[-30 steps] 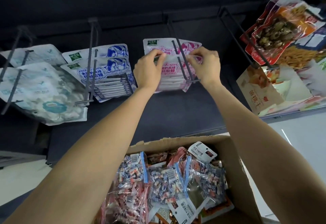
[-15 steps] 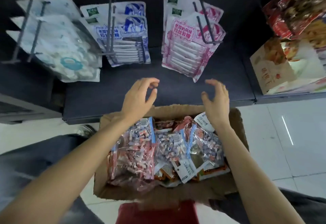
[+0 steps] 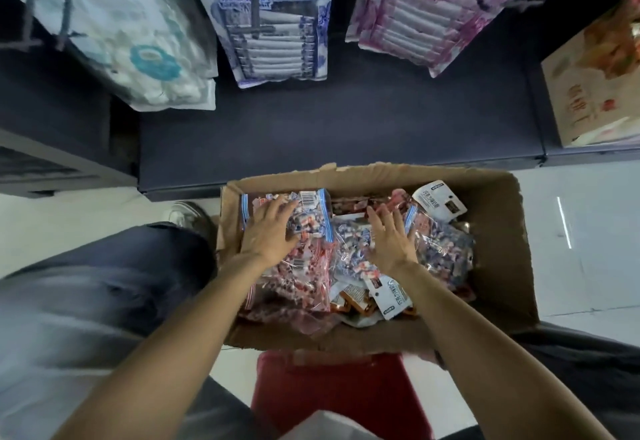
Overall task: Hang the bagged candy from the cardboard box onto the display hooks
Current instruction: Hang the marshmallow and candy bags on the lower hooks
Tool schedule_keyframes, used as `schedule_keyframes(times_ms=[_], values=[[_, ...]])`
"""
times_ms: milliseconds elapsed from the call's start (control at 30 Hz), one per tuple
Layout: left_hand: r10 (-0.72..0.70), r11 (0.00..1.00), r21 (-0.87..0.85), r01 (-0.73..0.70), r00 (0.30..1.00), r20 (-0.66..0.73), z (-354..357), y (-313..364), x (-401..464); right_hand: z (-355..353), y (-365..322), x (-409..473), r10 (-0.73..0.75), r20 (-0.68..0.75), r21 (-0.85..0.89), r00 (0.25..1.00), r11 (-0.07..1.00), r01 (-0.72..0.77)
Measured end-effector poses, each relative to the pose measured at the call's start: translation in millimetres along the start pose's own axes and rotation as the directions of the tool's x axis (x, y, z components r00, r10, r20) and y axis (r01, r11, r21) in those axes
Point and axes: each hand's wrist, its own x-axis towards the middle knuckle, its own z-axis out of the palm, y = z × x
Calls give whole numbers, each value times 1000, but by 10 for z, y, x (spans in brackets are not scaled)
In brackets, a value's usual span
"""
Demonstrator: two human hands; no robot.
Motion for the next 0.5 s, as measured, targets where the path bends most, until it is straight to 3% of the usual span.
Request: schedule_keyframes(times_ms=[133, 200, 267, 333, 400, 500], values=[[-57, 998, -7, 58, 996, 68, 102, 3, 139, 8, 162, 88, -40, -29, -153, 999, 988, 35], [-74, 997, 6, 73, 990, 116, 191, -46, 153, -3, 245, 92, -30, 38, -263, 999, 964, 39], [-9, 998, 65, 0, 991, 134, 274, -86, 128, -4, 295, 60, -18, 91, -367, 996, 929, 51], [89, 991, 87, -103, 985, 150, 330, -54, 75, 2, 330, -30, -29, 46, -352, 999, 935, 44], [137, 987, 58, -147, 978, 155, 339, 13, 42, 22, 377, -125, -7, -22, -181, 1000, 983, 3], [67, 991, -116, -63, 997, 24, 307, 60, 5, 0, 448, -264, 123, -45, 336, 991, 936, -101]])
